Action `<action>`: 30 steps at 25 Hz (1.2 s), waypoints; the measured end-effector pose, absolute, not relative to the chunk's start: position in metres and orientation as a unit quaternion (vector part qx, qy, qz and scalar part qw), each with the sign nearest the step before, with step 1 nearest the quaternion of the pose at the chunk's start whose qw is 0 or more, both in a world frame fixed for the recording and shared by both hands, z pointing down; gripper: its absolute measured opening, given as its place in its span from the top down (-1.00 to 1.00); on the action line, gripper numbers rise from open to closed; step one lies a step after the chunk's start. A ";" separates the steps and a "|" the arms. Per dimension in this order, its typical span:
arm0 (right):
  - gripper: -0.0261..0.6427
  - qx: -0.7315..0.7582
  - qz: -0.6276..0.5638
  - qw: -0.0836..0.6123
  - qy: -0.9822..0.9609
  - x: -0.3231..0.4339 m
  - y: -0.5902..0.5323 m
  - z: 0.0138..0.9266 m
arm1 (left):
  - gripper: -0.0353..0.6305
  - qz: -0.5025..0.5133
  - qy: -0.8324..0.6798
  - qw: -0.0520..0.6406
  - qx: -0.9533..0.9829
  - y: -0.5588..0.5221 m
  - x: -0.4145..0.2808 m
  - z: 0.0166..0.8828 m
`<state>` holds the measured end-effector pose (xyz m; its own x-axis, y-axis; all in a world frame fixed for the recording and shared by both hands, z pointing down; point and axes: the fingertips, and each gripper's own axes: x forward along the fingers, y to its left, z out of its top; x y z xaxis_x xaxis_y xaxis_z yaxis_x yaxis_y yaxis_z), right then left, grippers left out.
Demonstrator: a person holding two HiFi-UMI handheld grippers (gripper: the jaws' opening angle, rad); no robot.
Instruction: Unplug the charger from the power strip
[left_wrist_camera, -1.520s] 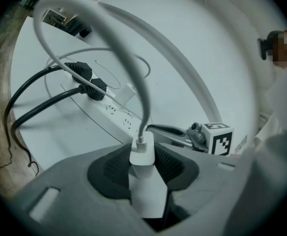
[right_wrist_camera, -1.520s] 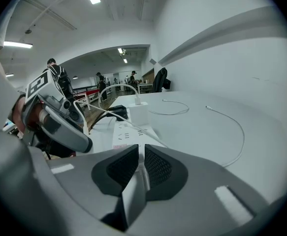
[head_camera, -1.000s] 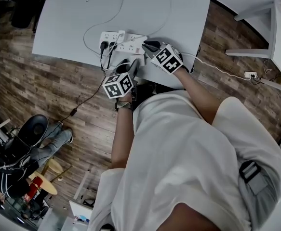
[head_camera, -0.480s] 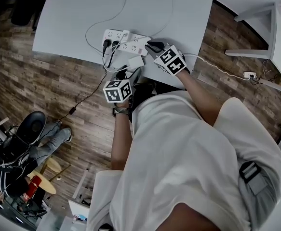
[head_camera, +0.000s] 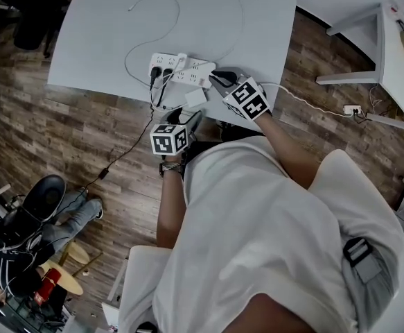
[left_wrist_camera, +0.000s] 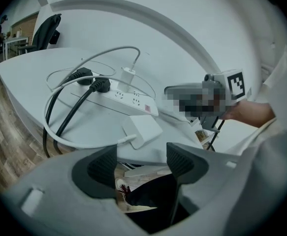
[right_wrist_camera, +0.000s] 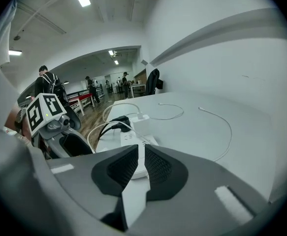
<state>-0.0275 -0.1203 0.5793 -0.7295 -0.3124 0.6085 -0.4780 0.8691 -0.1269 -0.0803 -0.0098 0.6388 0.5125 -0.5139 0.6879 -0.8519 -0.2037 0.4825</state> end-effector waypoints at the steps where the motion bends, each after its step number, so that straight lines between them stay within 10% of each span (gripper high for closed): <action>1: 0.79 0.225 0.143 0.294 -0.918 -0.024 -0.122 0.576 | -0.06 0.194 -0.449 0.440 0.753 -0.008 -0.080 0.639; 7: 0.79 0.275 0.160 0.272 -0.908 -0.024 -0.111 0.553 | -0.04 0.192 -0.430 0.435 0.767 0.010 -0.098 0.625; 17: 0.88 0.371 0.119 0.213 -0.896 -0.028 -0.113 0.483 | 0.88 0.196 -0.459 0.276 0.821 -0.024 -0.152 0.542; 30: 0.92 0.446 -0.005 0.118 -0.887 -0.033 -0.129 0.324 | 0.88 0.140 -0.499 0.031 0.855 -0.115 -0.181 0.354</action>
